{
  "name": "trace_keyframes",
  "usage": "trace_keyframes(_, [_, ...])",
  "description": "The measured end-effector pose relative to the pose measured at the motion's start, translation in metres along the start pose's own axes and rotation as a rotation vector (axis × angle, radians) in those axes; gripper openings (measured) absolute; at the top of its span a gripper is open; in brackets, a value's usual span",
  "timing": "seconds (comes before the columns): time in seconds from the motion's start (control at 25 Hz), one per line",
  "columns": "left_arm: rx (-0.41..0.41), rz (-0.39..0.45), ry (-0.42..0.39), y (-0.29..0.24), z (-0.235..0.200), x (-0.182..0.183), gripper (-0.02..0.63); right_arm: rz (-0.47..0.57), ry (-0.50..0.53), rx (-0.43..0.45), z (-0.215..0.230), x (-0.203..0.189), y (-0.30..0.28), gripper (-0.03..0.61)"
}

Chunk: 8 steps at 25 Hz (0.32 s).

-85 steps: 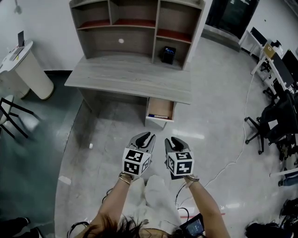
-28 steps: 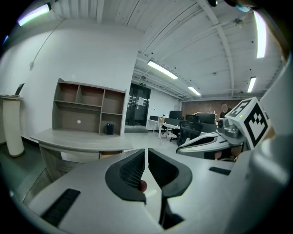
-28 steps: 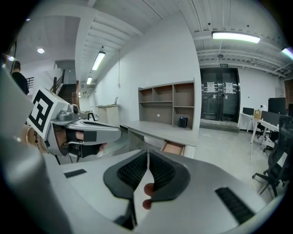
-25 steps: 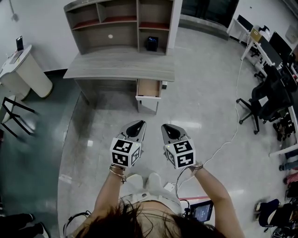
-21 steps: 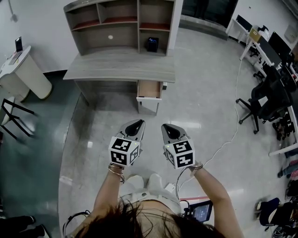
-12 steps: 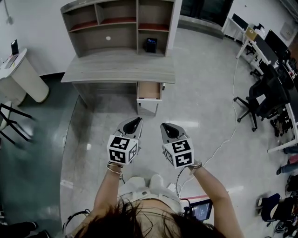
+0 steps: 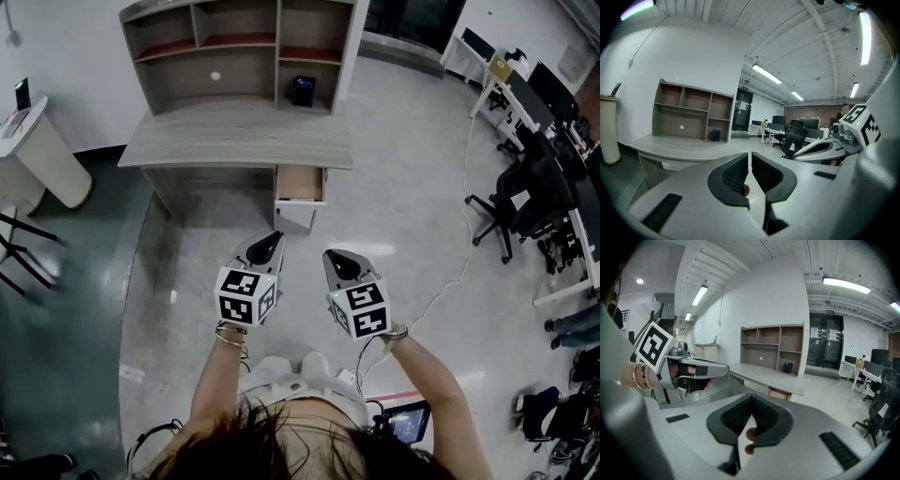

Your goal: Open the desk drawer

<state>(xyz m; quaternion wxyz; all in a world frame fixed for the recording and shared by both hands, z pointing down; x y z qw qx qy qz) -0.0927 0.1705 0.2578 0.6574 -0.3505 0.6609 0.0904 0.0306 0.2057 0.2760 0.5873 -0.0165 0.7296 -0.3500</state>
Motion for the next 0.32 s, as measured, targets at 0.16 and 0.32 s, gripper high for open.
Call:
trace_keyframes(0.16, [0.002,0.006,0.019,-0.002,-0.007,0.0,0.031,-0.01,-0.002,-0.008,0.001,-0.002,-0.001,0.018])
trace_keyframes(0.32, [0.006,0.01,0.035,0.0,-0.016,-0.001,0.031,-0.012,-0.002,-0.018,-0.002,-0.002,-0.003,0.02])
Point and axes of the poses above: the fingertips, and each gripper's own axes: y backward along the fingers, z to its right, x out of its top, the point moved 3 cm from there along y, backward along the fingers, and after that the axes turned 7 degrees about -z, right-handed, at the moved point
